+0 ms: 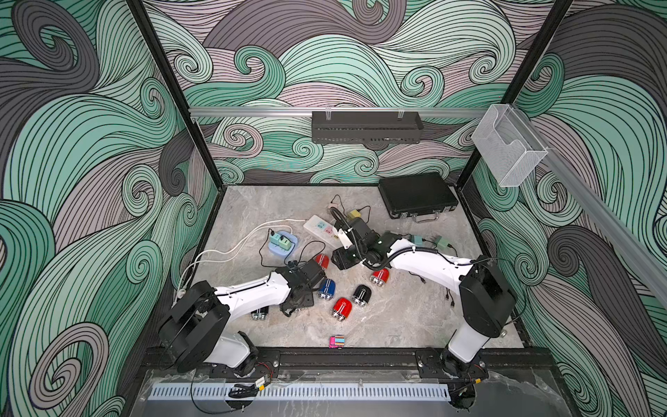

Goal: Unplug the electric shaver
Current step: Pick up the electric shaver from the center of the board.

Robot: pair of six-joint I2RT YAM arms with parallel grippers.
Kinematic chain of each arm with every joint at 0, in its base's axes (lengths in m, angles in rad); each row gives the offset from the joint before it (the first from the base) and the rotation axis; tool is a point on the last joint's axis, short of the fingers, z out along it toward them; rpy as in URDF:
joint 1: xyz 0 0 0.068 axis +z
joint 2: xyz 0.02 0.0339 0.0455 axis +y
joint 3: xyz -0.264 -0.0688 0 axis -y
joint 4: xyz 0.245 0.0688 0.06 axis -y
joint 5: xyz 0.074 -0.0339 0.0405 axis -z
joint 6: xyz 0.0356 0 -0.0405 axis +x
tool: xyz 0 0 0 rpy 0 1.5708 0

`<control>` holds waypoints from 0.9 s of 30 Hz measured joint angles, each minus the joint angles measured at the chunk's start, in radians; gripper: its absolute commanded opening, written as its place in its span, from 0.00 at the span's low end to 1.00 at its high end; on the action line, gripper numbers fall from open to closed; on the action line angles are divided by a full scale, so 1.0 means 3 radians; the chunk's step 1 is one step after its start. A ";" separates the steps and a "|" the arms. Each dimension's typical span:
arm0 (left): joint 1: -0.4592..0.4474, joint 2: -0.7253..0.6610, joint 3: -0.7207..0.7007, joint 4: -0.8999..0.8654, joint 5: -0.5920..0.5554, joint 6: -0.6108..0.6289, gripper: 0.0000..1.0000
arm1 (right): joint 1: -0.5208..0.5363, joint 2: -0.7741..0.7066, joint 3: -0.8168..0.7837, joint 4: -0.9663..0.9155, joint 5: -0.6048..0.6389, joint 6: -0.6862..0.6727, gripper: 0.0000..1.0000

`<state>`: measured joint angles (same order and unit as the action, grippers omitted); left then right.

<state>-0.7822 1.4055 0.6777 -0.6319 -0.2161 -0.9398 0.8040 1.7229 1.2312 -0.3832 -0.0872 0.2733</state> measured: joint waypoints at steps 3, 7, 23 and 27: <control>-0.0001 -0.0001 -0.0042 0.0023 0.0003 -0.0038 0.65 | 0.0000 0.0000 -0.0009 0.0006 0.0000 0.0001 0.60; -0.0005 -0.0011 -0.0067 0.0067 -0.0001 -0.0069 0.62 | 0.0001 0.0015 -0.0017 0.0020 -0.0001 0.0015 0.60; -0.0020 -0.0248 -0.0268 0.0251 -0.0079 0.0120 0.44 | 0.0023 0.0094 -0.0081 0.0139 0.0000 0.0113 0.59; -0.0020 -0.0463 -0.0354 0.0247 -0.0094 0.0240 0.43 | 0.0023 0.0093 -0.0150 0.0175 -0.0024 0.0155 0.57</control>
<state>-0.7883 1.2667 0.5716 -0.5579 -0.2443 -0.8677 0.8108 1.7508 1.1862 -0.3305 -0.0944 0.3199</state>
